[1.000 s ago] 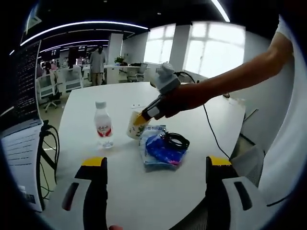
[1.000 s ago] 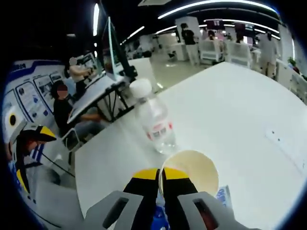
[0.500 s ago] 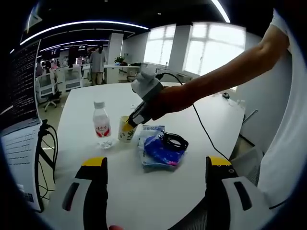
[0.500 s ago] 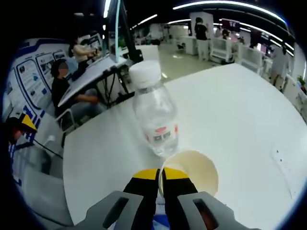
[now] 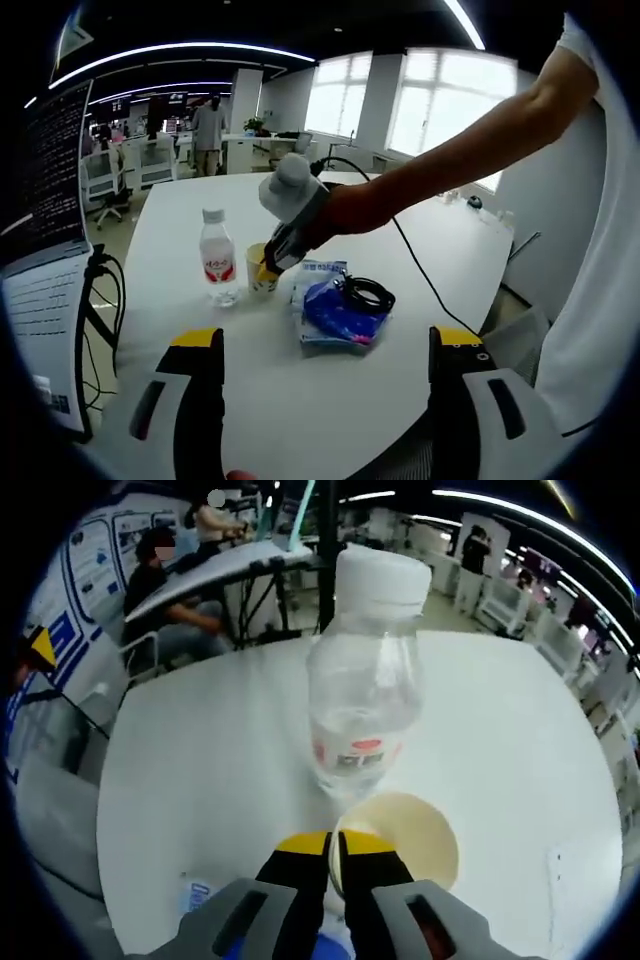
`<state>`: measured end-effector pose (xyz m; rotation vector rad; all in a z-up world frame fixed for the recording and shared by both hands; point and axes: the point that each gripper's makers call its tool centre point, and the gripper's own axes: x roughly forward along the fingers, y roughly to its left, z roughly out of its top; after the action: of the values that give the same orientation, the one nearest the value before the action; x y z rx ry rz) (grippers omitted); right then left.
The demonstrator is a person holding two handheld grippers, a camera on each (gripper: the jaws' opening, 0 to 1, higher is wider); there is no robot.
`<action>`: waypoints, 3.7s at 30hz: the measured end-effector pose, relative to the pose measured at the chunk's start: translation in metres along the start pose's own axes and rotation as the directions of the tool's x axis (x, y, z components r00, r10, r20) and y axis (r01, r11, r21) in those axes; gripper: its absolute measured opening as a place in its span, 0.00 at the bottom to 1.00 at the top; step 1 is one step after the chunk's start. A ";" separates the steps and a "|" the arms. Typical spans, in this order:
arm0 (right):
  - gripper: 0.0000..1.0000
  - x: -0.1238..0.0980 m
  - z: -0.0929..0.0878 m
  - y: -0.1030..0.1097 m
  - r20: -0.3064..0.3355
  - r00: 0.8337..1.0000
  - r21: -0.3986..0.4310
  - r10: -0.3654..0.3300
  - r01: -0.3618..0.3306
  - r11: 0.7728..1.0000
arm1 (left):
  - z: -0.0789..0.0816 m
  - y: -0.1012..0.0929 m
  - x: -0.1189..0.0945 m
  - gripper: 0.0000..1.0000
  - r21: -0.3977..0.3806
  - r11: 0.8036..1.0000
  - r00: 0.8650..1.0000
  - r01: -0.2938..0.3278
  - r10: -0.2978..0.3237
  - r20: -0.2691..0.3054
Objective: Arrange the tabletop items into an orderly group along one side of the table until the central work area is clear of visible clutter.
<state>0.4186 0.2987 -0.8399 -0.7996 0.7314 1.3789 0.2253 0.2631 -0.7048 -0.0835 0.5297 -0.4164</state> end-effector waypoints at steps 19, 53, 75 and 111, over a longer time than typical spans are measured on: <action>0.08 0.004 -0.003 -0.005 -0.015 1.000 -0.047 0.009 -0.010 0.999 | 0.000 0.003 -0.004 0.85 -0.007 1.000 1.000 -0.010 0.010 0.008; 0.23 -0.043 0.010 -0.003 0.100 0.995 0.014 0.016 -0.018 1.000 | -0.001 -0.013 0.002 0.84 0.018 1.000 1.000 0.018 -0.018 -0.009; 0.26 -0.095 -0.021 -0.007 0.231 0.971 0.280 -0.056 -0.011 0.960 | -0.008 -0.025 -0.001 0.82 -0.013 1.000 1.000 0.020 -0.020 -0.004; 0.30 -0.215 -0.201 -0.026 0.177 0.938 0.528 -0.299 0.166 0.833 | -0.007 -0.069 0.054 0.80 0.000 0.994 0.992 0.113 -0.113 -0.058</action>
<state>0.4339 0.0121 -0.7689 -0.2729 0.7223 0.9729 0.2394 0.1785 -0.7235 -0.0987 0.5835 -0.5315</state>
